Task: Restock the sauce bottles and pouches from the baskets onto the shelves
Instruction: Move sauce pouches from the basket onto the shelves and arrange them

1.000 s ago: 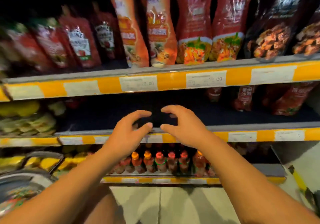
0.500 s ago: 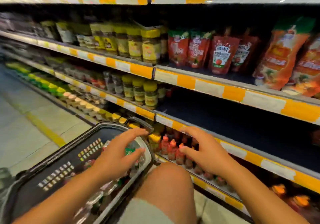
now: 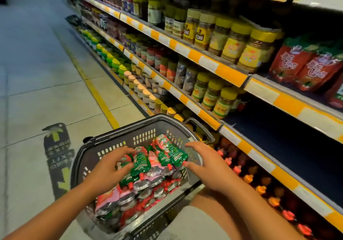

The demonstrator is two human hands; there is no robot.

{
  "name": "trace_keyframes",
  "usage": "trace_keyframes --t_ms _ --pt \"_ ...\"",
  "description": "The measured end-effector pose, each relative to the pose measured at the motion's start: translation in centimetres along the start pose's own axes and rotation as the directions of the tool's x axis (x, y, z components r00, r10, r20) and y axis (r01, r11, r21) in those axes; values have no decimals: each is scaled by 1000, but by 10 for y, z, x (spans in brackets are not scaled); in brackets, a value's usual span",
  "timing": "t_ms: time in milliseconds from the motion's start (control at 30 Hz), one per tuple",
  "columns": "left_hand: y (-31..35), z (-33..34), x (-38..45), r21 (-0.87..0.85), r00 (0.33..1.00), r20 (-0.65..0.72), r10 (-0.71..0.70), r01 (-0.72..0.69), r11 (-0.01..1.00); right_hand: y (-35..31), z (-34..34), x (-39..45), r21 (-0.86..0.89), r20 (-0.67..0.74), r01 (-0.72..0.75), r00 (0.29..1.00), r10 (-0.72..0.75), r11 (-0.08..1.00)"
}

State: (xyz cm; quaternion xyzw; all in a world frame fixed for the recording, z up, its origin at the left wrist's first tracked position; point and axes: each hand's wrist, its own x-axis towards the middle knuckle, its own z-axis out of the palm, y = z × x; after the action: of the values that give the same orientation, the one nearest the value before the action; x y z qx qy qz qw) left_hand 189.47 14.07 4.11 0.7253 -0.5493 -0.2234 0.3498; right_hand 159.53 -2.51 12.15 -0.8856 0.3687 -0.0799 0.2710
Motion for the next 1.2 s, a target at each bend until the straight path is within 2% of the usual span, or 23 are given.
trace_keyframes --t_ms 300,433,500,600,733,867,967,1200 --pt "-64 28 2 116 972 37 -231 225 967 -27 73 78 -83 227 -82 969 99 993" --pt "-79 52 8 247 950 97 -296 265 932 -41 110 98 -231 434 -87 882 182 969" --pt "-86 63 8 286 943 110 -313 271 919 -46 128 104 -307 485 -55 850 206 950" --pt "-95 77 4 288 924 133 -359 310 906 -51 151 109 -385 448 -37 866 221 922" --pt "-99 86 6 368 930 131 -342 275 888 -47 173 113 -407 436 89 894 107 909" --pt "-99 90 8 435 938 125 -324 242 867 -44 185 117 -399 500 183 865 46 898" --pt "-100 88 8 461 942 110 -317 234 856 -44 189 120 -416 554 198 830 74 888" --pt "-97 84 8 484 945 94 -313 231 844 -44 197 135 -459 504 196 860 73 866"
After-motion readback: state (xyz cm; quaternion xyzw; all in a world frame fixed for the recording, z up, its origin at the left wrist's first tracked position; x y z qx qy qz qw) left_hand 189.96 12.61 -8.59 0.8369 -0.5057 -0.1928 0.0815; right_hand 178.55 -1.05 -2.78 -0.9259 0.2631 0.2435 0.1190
